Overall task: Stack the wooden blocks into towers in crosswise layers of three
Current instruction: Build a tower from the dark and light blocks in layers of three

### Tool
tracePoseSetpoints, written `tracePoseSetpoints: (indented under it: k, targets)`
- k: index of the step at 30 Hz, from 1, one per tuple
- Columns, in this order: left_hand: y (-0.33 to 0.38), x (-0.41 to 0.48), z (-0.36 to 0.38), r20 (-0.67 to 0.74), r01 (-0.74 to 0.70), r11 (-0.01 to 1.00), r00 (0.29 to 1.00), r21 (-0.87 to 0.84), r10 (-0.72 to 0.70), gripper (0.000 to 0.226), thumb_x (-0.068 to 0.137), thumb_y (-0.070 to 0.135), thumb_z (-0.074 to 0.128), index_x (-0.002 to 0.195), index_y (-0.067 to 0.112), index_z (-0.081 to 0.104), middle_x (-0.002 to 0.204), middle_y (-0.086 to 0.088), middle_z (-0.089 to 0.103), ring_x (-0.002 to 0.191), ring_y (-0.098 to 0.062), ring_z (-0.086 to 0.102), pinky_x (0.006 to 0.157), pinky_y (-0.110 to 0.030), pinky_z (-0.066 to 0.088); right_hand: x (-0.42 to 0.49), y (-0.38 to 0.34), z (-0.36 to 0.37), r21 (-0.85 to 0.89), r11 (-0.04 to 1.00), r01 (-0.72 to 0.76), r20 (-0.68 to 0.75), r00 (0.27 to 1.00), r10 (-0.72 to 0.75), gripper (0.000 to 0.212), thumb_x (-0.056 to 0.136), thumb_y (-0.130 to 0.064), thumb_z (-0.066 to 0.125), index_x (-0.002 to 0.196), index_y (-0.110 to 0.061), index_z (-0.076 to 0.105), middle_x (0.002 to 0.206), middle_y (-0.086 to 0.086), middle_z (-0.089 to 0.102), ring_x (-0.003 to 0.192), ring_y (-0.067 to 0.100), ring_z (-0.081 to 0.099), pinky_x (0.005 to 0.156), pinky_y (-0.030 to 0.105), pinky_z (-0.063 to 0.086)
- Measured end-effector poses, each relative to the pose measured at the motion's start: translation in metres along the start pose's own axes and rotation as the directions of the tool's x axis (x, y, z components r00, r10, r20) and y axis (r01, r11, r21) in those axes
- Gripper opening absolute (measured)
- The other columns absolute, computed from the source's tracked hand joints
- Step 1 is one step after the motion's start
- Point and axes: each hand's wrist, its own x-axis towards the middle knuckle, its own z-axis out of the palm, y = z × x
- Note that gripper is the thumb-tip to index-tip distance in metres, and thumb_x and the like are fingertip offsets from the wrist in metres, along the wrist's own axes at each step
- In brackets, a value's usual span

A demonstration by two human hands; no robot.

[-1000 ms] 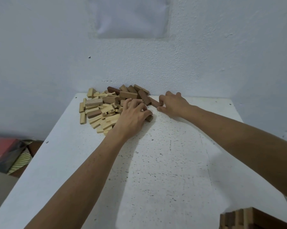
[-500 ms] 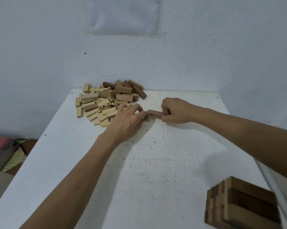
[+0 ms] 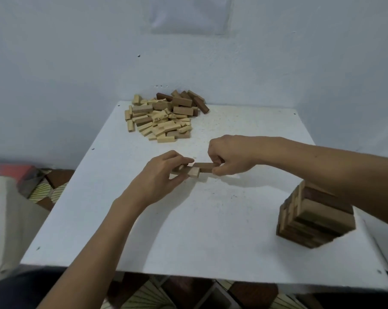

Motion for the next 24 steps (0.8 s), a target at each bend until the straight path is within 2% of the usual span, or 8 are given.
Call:
tracePoseSetpoints:
  k: [5,7,10,13,15,17,20,24]
  targets:
    - [0.007,-0.037,0.005,0.07,0.058,0.998,0.996,-0.025,-0.056,0.033,0.091,0.021,0.07,0.124,0.02,0.067,0.103,0.013,0.057,0.084,-0.001,0.054,0.076,-0.004,0.039,-0.008,-0.036,0.028,-0.056,0.998,-0.016,0.009,1.0,0.017,0.023,0.091,-0.03,0.058,0.095,-0.008,0.063,0.105,0.007,0.061,0.09,0.026,0.061,0.077,0.039,0.053]
    - [0.008,-0.05,0.008,0.078,0.088,0.996,0.993,-0.035,-0.085,0.036,0.089,0.022,0.072,0.124,0.021,0.067,0.106,0.011,0.058,0.087,-0.003,0.055,0.078,-0.01,0.041,-0.011,-0.045,0.043,-0.044,0.999,-0.025,-0.027,0.999,0.024,0.02,0.088,-0.025,0.058,0.094,-0.007,0.062,0.102,0.007,0.059,0.088,0.027,0.061,0.073,0.037,0.051]
    - [0.013,-0.065,0.015,0.077,0.146,0.987,0.987,-0.072,-0.141,0.04,0.086,0.025,0.075,0.125,0.022,0.066,0.115,0.008,0.058,0.093,-0.006,0.056,0.084,-0.019,0.046,-0.017,-0.053,0.066,-0.003,1.0,-0.012,-0.091,0.996,0.011,0.017,0.083,-0.021,0.059,0.088,-0.005,0.059,0.1,0.007,0.058,0.086,0.028,0.059,0.076,0.043,0.053]
    - [0.015,-0.073,0.022,0.083,0.164,0.984,0.984,-0.073,-0.158,0.044,0.085,0.033,0.075,0.127,0.022,0.066,0.125,0.006,0.056,0.106,-0.007,0.054,0.095,-0.024,0.045,-0.026,-0.055,0.083,0.065,0.998,0.003,-0.141,0.99,0.006,0.018,0.082,-0.024,0.06,0.086,-0.007,0.057,0.119,0.003,0.056,0.095,0.026,0.054,0.082,0.042,0.049]
    - [0.014,-0.076,0.024,0.088,0.191,0.981,0.978,-0.033,-0.188,0.051,0.083,0.048,0.071,0.129,0.027,0.064,0.132,0.008,0.053,0.118,-0.011,0.048,0.103,-0.031,0.039,-0.033,-0.053,0.09,0.128,0.992,0.012,-0.19,0.982,0.013,0.02,0.082,-0.028,0.063,0.089,-0.009,0.058,0.142,0.0,0.047,0.104,0.027,0.054,0.086,0.041,0.048]
    - [0.012,-0.076,0.024,0.088,0.215,0.976,0.972,0.03,-0.217,0.063,0.077,0.066,0.059,0.13,0.031,0.062,0.134,0.01,0.052,0.121,-0.012,0.047,0.104,-0.037,0.035,-0.038,-0.051,0.099,0.224,0.974,0.035,-0.259,0.966,0.025,0.024,0.082,-0.032,0.065,0.095,-0.014,0.057,0.149,-0.003,0.037,0.11,0.026,0.053,0.088,0.041,0.048]
    - [0.013,-0.074,0.024,0.126,0.23,0.971,0.964,0.058,-0.236,0.071,0.073,0.073,0.048,0.131,0.034,0.06,0.132,0.013,0.055,0.12,-0.012,0.049,0.102,-0.039,0.035,-0.041,-0.054,0.112,0.418,0.908,0.044,-0.379,0.916,0.13,0.033,0.083,-0.038,0.064,0.108,-0.022,0.05,0.136,-0.007,0.04,0.114,0.019,0.051,0.09,0.039,0.048]
    - [0.016,-0.07,0.028,0.115,0.207,0.978,0.971,0.037,-0.21,0.065,0.078,0.065,0.062,0.134,0.033,0.058,0.136,0.012,0.051,0.122,-0.013,0.048,0.104,-0.04,0.033,-0.037,-0.059,0.125,0.534,0.845,-0.021,-0.427,0.856,0.291,0.046,0.089,-0.037,0.061,0.131,-0.023,0.05,0.125,-0.007,0.054,0.113,0.017,0.047,0.094,0.035,0.046]
